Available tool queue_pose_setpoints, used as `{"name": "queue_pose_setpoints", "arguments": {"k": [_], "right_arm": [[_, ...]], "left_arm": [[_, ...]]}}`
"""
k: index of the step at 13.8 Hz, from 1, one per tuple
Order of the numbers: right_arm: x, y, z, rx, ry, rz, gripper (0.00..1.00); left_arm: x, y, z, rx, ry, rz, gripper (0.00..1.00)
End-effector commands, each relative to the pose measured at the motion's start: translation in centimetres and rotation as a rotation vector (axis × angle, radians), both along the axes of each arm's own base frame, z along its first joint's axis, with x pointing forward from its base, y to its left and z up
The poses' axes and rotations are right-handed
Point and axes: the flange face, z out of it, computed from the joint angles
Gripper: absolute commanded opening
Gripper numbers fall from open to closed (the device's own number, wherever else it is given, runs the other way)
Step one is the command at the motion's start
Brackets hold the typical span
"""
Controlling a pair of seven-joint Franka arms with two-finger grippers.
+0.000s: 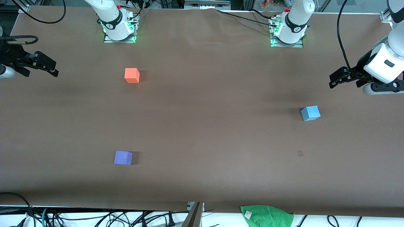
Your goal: Place blue block between orange and purple blocks
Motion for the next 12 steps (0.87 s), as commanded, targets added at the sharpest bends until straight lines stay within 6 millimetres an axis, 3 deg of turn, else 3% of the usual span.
{"name": "queue_pose_setpoints", "arguments": {"k": [1,6,12], "right_arm": [[0.1,-0.3,0.5,-0.009,-0.001,0.007,1.0],[0.1,-0.2,0.5,-0.009,0.0,0.007,1.0],[0.1,-0.3,0.5,-0.009,0.002,0.006,1.0]], "left_arm": [[-0.3,-0.6,0.5,-0.016,0.015,-0.012,1.0],[0.1,-0.7,0.5,-0.013,0.024,-0.011,1.0],[0.6,-0.4,-0.8,0.009,0.074,-0.015,1.0]]}}
